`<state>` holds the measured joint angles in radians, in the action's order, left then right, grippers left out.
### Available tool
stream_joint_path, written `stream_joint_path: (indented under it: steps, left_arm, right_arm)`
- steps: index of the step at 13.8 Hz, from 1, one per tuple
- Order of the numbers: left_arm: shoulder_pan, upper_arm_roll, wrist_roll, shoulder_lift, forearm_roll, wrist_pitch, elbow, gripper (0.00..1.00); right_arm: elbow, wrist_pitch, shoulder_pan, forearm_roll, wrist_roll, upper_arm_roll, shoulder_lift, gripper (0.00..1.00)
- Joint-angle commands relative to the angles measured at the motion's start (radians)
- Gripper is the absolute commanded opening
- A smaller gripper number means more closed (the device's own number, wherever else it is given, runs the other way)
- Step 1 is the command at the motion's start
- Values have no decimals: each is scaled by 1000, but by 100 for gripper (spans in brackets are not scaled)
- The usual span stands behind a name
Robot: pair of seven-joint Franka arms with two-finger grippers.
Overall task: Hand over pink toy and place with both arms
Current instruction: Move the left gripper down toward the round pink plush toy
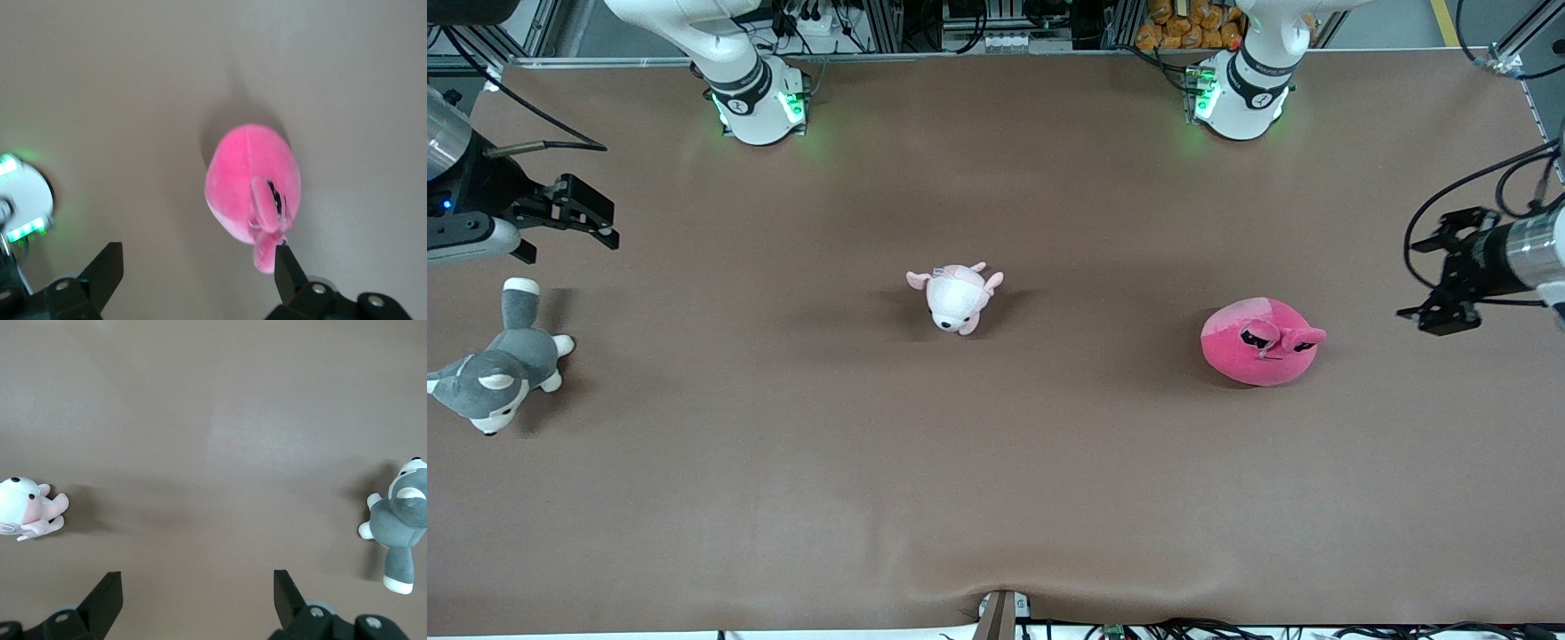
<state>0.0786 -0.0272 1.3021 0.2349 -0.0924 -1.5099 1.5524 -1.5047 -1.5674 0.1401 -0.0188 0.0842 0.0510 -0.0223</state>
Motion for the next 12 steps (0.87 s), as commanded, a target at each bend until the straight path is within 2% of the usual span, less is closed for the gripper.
stream_joint_path:
  steps: [1,5,12]
  left_arm:
    - [27,-5,60,55,-69,-7,-2,100]
    - [38,-5,78,112,-133,-16,20,100]
    - [40,-13,78,146,-165,-157,120,100]
  right_arm:
    - [-6,3,1,7,-1,0,8,100]
    - [-2,-3,6,7,0,-2,8,100]
    - [0,-3,6,7,-1,-3,9,100]
